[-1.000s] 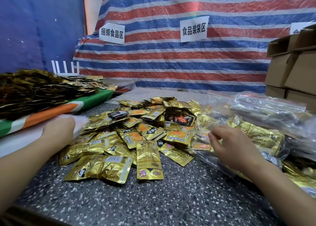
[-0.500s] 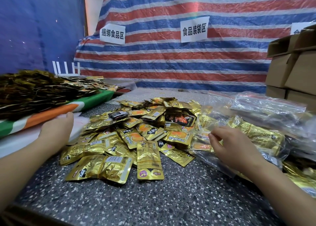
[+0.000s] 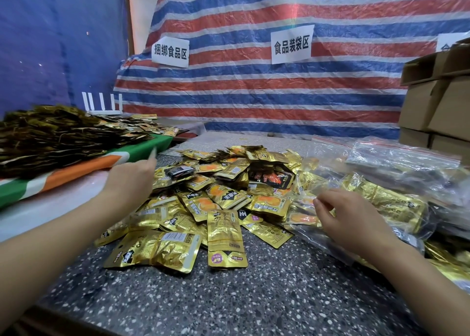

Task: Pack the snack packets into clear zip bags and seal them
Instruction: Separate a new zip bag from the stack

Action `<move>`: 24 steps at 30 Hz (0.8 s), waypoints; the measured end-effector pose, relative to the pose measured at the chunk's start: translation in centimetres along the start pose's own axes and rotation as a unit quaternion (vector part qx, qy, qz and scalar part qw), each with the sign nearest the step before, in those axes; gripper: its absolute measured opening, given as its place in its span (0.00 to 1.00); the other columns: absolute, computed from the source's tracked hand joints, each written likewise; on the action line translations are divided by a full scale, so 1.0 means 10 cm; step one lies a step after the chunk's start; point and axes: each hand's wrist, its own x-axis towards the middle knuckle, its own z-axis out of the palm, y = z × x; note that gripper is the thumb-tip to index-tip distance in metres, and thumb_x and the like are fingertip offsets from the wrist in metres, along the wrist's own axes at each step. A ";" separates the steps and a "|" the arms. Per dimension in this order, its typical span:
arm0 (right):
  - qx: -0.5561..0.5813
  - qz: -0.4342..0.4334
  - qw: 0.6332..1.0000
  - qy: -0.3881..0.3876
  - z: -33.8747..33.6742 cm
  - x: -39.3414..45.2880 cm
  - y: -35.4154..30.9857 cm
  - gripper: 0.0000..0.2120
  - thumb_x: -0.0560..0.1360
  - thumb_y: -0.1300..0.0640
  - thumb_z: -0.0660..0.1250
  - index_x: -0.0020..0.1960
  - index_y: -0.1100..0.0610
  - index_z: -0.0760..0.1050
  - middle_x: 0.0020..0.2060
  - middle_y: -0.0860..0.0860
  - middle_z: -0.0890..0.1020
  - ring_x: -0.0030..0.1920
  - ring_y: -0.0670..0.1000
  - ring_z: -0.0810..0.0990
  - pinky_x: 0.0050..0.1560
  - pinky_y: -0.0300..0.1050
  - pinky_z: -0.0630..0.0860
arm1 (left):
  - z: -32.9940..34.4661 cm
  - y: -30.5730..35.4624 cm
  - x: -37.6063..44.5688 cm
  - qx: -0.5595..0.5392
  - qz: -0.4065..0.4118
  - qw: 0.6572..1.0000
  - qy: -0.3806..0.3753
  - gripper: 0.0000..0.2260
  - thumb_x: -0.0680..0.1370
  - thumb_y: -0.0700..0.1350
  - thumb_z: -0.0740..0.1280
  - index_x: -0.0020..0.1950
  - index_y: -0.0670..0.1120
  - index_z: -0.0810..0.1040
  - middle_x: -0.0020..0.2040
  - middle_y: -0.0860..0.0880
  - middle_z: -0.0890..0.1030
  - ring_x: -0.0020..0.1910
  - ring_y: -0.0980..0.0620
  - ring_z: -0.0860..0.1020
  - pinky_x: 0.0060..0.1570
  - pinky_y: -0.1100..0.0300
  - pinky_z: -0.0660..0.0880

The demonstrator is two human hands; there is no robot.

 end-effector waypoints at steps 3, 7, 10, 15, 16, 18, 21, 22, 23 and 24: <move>0.015 0.010 1.000 0.001 0.00 -0.01 -0.01 0.15 0.80 0.54 0.63 0.35 0.55 0.73 0.32 0.46 0.75 0.32 0.46 0.73 0.33 0.43 0.67 | -0.25 0.43 0.03 -0.127 0.022 0.990 0.051 0.23 0.74 0.29 0.60 0.69 0.40 0.75 0.41 0.41 0.84 0.33 0.41 0.81 0.30 0.53 0.75; 0.120 0.052 0.991 0.015 0.04 0.01 -0.09 0.15 0.80 0.55 0.64 0.35 0.54 0.77 0.30 0.46 0.78 0.29 0.43 0.72 0.31 0.35 0.62 | -0.61 1.12 0.02 -0.309 0.097 0.935 0.143 0.25 0.71 0.24 0.63 0.66 0.40 0.77 0.56 0.40 0.84 0.40 0.43 0.85 0.32 0.53 0.82; 0.284 0.141 0.948 -0.026 0.09 0.03 -0.19 0.13 0.80 0.56 0.64 0.39 0.55 0.81 0.31 0.50 0.82 0.28 0.44 0.78 0.30 0.33 0.71 | -0.77 1.62 -0.07 -0.411 0.140 0.884 0.172 0.24 0.71 0.25 0.64 0.66 0.39 0.77 0.60 0.41 0.82 0.48 0.44 0.85 0.38 0.54 0.83; 0.484 0.282 0.824 -0.083 0.12 0.08 -0.21 0.16 0.83 0.55 0.61 0.44 0.64 0.80 0.30 0.54 0.82 0.27 0.49 0.77 0.25 0.38 0.72 | -0.69 2.14 -0.26 -0.502 0.137 0.849 0.090 0.32 0.78 0.35 0.62 0.79 0.51 0.56 0.40 0.49 0.79 0.31 0.50 0.75 0.31 0.58 0.71; 0.504 0.302 0.804 -0.092 0.11 0.09 -0.21 0.18 0.84 0.53 0.59 0.46 0.65 0.78 0.29 0.55 0.81 0.26 0.49 0.76 0.23 0.38 0.70 | -0.68 2.17 -0.28 -0.516 0.125 0.845 0.069 0.35 0.79 0.37 0.62 0.80 0.55 0.48 0.35 0.53 0.75 0.29 0.56 0.71 0.29 0.63 0.65; 0.526 0.333 0.775 -0.109 0.10 0.11 -0.19 0.23 0.84 0.48 0.55 0.47 0.66 0.76 0.27 0.55 0.79 0.25 0.50 0.76 0.23 0.39 0.70 | -0.64 2.18 -0.31 -0.547 0.106 0.830 0.030 0.36 0.80 0.40 0.61 0.79 0.58 0.43 0.34 0.58 0.72 0.29 0.61 0.70 0.29 0.68 0.64; 0.542 0.364 0.745 -0.137 0.11 0.10 -0.19 0.28 0.83 0.40 0.51 0.46 0.64 0.74 0.26 0.54 0.78 0.25 0.50 0.75 0.22 0.40 0.70 | -0.64 2.13 -0.38 -0.589 0.097 0.802 -0.016 0.28 0.81 0.41 0.61 0.78 0.55 0.58 0.49 0.53 0.81 0.42 0.59 0.77 0.43 0.61 0.76; 0.547 0.370 0.737 -0.142 0.11 0.09 -0.19 0.29 0.82 0.38 0.51 0.45 0.63 0.74 0.26 0.54 0.78 0.25 0.50 0.74 0.22 0.40 0.69 | -0.66 2.11 -0.40 -0.590 0.102 0.801 -0.012 0.24 0.80 0.40 0.61 0.76 0.53 0.64 0.56 0.51 0.82 0.48 0.55 0.79 0.49 0.56 0.77; 0.550 0.375 0.732 -0.145 0.10 0.09 -0.19 0.30 0.82 0.37 0.51 0.45 0.62 0.74 0.27 0.54 0.78 0.25 0.50 0.74 0.23 0.39 0.69 | -0.68 2.09 -0.42 -0.587 0.111 0.802 0.000 0.21 0.80 0.41 0.61 0.73 0.52 0.69 0.59 0.51 0.82 0.52 0.53 0.79 0.53 0.55 0.77; 0.552 0.380 0.728 -0.144 0.09 0.09 -0.18 0.30 0.81 0.35 0.51 0.44 0.62 0.73 0.27 0.54 0.78 0.25 0.50 0.74 0.23 0.39 0.68 | -0.69 2.08 -0.43 -0.586 0.120 0.801 0.012 0.19 0.80 0.42 0.61 0.71 0.51 0.73 0.60 0.52 0.82 0.54 0.54 0.80 0.54 0.57 0.77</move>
